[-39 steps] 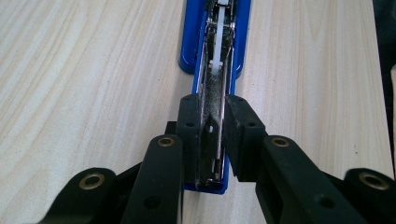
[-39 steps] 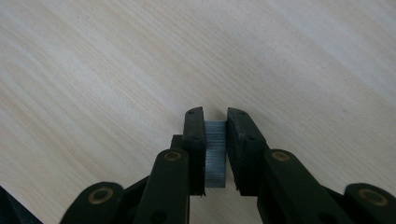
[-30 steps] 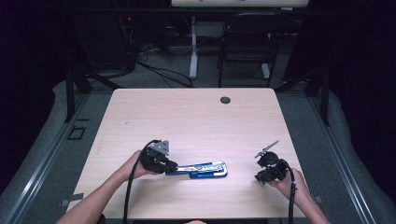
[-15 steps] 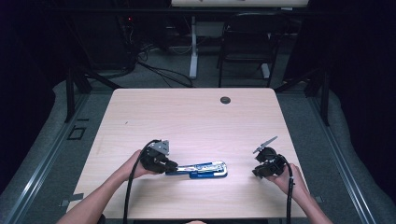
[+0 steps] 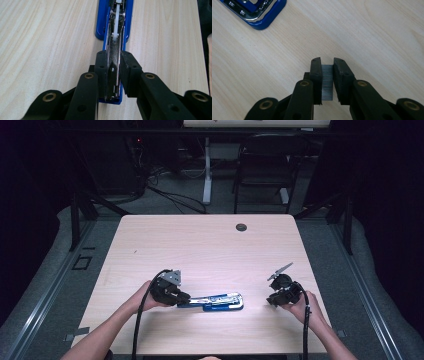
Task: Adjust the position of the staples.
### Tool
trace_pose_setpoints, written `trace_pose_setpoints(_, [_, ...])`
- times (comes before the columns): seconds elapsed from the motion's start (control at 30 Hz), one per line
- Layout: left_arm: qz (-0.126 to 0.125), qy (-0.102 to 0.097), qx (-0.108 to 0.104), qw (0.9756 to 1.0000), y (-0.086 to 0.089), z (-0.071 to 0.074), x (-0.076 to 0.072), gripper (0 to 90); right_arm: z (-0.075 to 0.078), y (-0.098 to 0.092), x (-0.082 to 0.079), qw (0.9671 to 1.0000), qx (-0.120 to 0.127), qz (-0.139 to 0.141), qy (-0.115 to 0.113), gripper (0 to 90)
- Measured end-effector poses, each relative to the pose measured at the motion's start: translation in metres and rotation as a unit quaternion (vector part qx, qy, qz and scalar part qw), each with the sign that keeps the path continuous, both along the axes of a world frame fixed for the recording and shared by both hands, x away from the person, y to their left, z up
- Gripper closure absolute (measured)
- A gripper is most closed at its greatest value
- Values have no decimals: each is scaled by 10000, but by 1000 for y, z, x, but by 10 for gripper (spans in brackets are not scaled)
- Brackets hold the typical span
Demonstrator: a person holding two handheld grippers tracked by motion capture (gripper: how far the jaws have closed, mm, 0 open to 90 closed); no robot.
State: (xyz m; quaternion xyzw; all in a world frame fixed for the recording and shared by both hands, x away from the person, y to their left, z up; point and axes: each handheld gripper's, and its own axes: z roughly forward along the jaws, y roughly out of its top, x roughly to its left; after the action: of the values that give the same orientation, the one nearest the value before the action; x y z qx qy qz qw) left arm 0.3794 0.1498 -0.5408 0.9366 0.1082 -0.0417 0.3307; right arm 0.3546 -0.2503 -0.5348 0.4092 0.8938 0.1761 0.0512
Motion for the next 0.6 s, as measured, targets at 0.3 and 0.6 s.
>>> trace_pose_setpoints(0.3, [-7, 8, -7, 10000, 0, 0, 0, 769, -1, 7, 9, 9998, 158, 25, -119, 786])
trace_pose_setpoints(0.6, [-3, 5, -5, 10000, 0, 0, 0, 769, 1, 13, 15, 9997, 178, 75, -159, 786])
